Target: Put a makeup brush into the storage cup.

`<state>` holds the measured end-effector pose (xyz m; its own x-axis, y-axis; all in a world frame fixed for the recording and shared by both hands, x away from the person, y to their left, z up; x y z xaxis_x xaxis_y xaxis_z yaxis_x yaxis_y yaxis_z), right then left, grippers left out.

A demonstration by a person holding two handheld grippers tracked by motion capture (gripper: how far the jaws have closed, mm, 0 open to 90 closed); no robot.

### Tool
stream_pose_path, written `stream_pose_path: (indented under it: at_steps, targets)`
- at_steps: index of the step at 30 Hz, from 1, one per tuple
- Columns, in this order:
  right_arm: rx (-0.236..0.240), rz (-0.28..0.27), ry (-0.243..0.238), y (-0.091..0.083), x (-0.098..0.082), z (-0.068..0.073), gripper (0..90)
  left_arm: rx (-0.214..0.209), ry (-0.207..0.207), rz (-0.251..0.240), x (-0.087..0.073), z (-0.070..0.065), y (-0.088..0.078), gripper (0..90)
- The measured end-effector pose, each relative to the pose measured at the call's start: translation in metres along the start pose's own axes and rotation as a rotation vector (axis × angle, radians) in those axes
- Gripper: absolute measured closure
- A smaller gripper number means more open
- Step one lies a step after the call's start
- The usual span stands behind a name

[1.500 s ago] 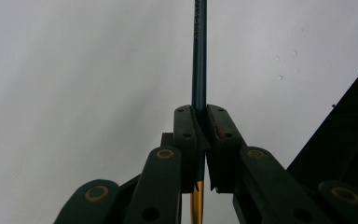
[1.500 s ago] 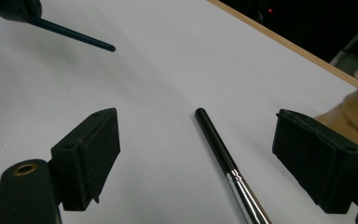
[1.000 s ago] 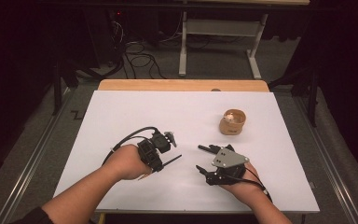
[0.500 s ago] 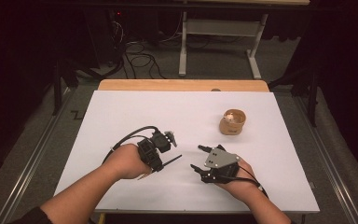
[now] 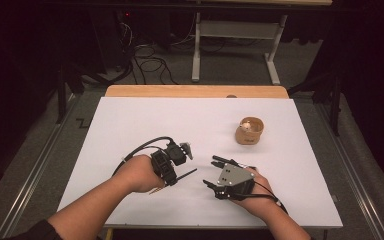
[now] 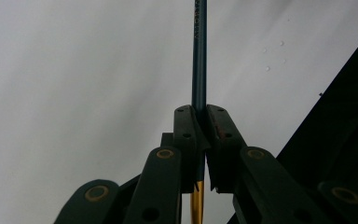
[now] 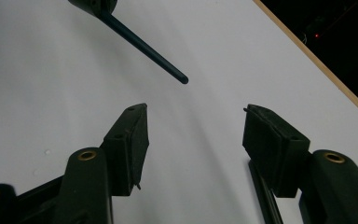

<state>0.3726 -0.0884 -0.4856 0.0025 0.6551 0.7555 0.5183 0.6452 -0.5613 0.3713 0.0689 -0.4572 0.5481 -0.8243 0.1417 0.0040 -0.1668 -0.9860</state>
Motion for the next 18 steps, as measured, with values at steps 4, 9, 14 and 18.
stream_pose_path:
  at_steps: [4, 9, 14, 18]
  targets:
    - [-0.005, 0.008, -0.029, 0.0, -0.003, 0.004, 44.1, -0.001, 0.013, 0.012, 0.001, -0.002, 0.002, 83.2]
    - [-0.016, 0.02, -0.08, -0.001, -0.003, 0.009, 47.6, -0.01, 0.024, 0.029, 0.003, -0.007, 0.006, 83.2]
    - [-0.013, 0.039, -0.119, 0.001, -0.005, 0.012, 49.2, -0.013, 0.022, 0.021, 0.006, -0.012, 0.008, 83.2]
    - [-0.012, 0.051, -0.14, 0.003, -0.007, 0.016, 50.7, -0.017, 0.042, 0.04, 0.008, -0.014, 0.008, 83.2]
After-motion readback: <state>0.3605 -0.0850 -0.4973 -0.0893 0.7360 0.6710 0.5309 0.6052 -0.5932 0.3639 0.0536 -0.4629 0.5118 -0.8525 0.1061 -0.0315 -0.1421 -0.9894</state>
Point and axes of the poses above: each handheld gripper's, and its own axes: y roughly forward along the jaws, x roughly out of its top, z roughly to its left, the point moved 7 cm from there along y, roughly forward along the jaws, and after that the axes turned 1 degree about y, right-handed, at the moved point
